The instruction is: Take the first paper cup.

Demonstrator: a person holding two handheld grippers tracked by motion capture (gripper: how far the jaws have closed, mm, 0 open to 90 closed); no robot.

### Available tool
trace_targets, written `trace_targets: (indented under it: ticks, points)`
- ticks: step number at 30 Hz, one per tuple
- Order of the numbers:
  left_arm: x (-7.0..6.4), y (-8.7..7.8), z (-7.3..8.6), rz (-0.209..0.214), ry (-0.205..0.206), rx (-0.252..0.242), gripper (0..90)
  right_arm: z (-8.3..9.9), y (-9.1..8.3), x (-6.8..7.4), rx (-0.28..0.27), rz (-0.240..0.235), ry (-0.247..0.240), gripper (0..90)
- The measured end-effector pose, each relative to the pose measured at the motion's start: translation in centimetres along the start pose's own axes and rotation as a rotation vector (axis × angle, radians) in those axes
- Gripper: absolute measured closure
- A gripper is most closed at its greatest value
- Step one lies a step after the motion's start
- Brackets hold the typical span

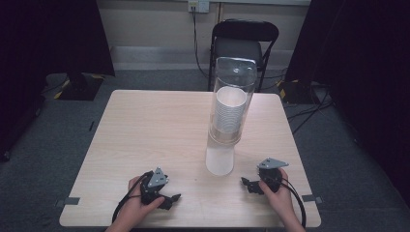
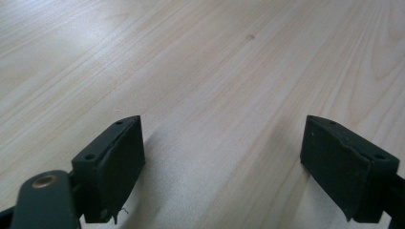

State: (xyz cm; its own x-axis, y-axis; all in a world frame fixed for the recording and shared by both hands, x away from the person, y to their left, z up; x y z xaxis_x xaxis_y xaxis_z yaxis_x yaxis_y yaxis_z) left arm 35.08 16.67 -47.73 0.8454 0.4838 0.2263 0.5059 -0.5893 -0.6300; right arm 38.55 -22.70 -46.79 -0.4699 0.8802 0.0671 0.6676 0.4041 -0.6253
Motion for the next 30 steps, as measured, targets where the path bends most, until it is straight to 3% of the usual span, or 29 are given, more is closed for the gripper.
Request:
trace_targets:
  ticks: [12,14,16,18,19,20,21,22,25,30]
  points:
    - [0.0,0.0,0.0,0.001,-0.004,-0.001,14.6,-0.1,0.1,0.0,0.003,0.002,0.005,10.7]
    - [0.0,0.0,0.0,0.001,-0.005,-0.002,14.6,-0.2,0.0,0.1,-0.002,0.000,0.007,16.1]
    - [0.0,0.0,0.0,0.002,-0.005,-0.002,14.6,-0.3,0.0,0.3,-0.011,-0.002,-0.002,15.8]
    - [0.0,0.0,0.0,0.003,-0.003,-0.002,14.5,-1.3,-0.8,1.2,-0.097,-0.031,-0.009,15.3]
    - [0.0,0.0,0.0,0.003,-0.003,-0.002,14.5,-1.3,-0.8,1.2,-0.097,-0.031,-0.009,15.3]
    - [0.0,0.0,0.0,0.002,-0.004,-0.003,14.5,-2.4,-1.4,2.0,-0.175,-0.078,0.010,14.4]
    - [0.0,0.1,0.0,0.007,-0.007,-0.009,14.5,-2.4,-1.4,2.0,-0.175,-0.078,0.010,14.4]
    - [0.0,0.0,0.0,0.002,-0.005,-0.005,14.4,-3.7,-1.7,3.1,-0.259,-0.116,-0.001,14.6]
    - [0.0,0.0,0.0,0.002,-0.005,-0.006,14.5,-4.8,-1.7,4.0,-0.302,-0.125,-0.004,14.8]
    - [0.0,0.0,0.0,0.002,-0.005,-0.003,14.5,-7.2,-0.6,5.6,-0.387,-0.185,0.036,14.7]
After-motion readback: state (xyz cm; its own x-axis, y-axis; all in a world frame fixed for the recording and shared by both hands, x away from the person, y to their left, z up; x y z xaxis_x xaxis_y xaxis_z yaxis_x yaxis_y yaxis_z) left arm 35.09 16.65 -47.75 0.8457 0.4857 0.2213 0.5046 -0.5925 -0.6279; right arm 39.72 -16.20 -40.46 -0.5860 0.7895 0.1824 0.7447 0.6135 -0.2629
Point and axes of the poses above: each handheld gripper's, and its own axes: y roughly forward along the jaws, z roughly out of its underside, x roughly to its left, the point moved 1 cm from there along y, roughly forward along the jaws, and after that the axes turned 11 degrees about y, right-handed, at the moved point
